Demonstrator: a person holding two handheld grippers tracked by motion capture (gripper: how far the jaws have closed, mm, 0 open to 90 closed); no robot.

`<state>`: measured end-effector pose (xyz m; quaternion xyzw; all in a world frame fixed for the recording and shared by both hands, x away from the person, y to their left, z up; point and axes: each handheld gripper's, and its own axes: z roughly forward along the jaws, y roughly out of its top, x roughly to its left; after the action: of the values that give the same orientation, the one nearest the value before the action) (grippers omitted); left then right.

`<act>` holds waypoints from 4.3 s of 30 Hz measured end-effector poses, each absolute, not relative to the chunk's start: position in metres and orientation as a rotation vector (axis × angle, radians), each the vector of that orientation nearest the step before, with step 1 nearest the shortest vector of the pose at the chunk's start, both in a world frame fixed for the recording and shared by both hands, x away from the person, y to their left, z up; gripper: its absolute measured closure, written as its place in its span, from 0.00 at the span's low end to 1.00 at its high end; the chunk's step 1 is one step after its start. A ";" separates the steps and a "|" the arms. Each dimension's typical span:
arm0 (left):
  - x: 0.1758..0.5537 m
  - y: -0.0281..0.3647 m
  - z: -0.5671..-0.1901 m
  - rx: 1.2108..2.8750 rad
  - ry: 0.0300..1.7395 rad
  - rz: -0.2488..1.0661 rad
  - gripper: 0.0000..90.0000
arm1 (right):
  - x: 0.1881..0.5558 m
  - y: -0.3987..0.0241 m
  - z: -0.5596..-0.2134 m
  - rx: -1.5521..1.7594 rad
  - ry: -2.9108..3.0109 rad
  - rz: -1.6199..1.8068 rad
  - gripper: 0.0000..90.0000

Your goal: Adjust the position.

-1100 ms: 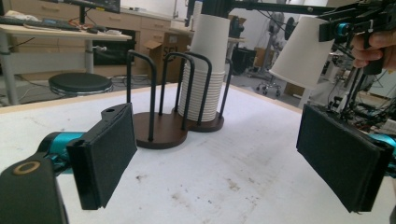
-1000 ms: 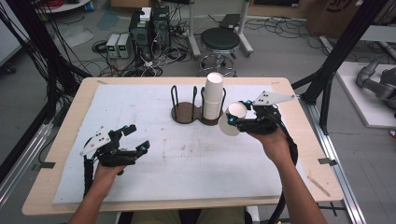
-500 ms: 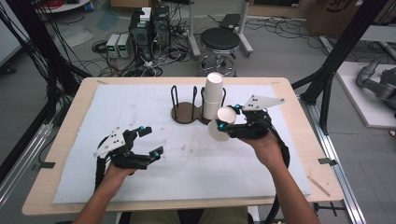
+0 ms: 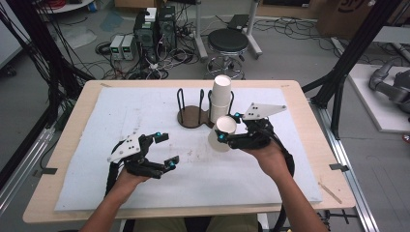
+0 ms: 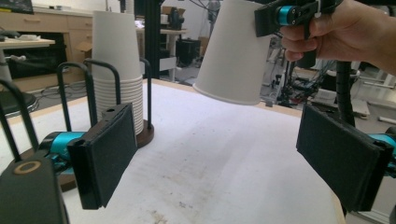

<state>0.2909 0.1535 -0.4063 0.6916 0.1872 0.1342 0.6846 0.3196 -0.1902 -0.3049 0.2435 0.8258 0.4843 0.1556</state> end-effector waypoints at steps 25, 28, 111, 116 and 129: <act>0.311 0.079 -0.411 1.633 0.278 0.213 0.14 | 0.306 -0.175 -0.314 0.651 2.454 1.446 0.39; 0.311 0.073 -0.413 1.638 0.280 0.218 0.14 | 0.305 -0.174 -0.313 0.646 2.457 1.451 0.39; 0.306 0.050 -0.381 2.269 0.124 0.139 0.32 | 0.315 -0.168 -0.332 0.040 2.895 0.980 0.36; 0.306 0.050 -0.383 2.263 0.103 0.122 0.27 | 0.314 -0.170 -0.334 0.024 2.913 0.983 0.38; 0.307 0.071 -0.385 2.033 0.144 0.085 0.20 | 0.314 -0.193 -0.330 0.120 2.899 1.123 0.38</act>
<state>0.3075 0.0714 -0.3854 0.8491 0.0602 0.0356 0.5235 0.3141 -0.1932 -0.3300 0.0385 0.9317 0.3610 0.0149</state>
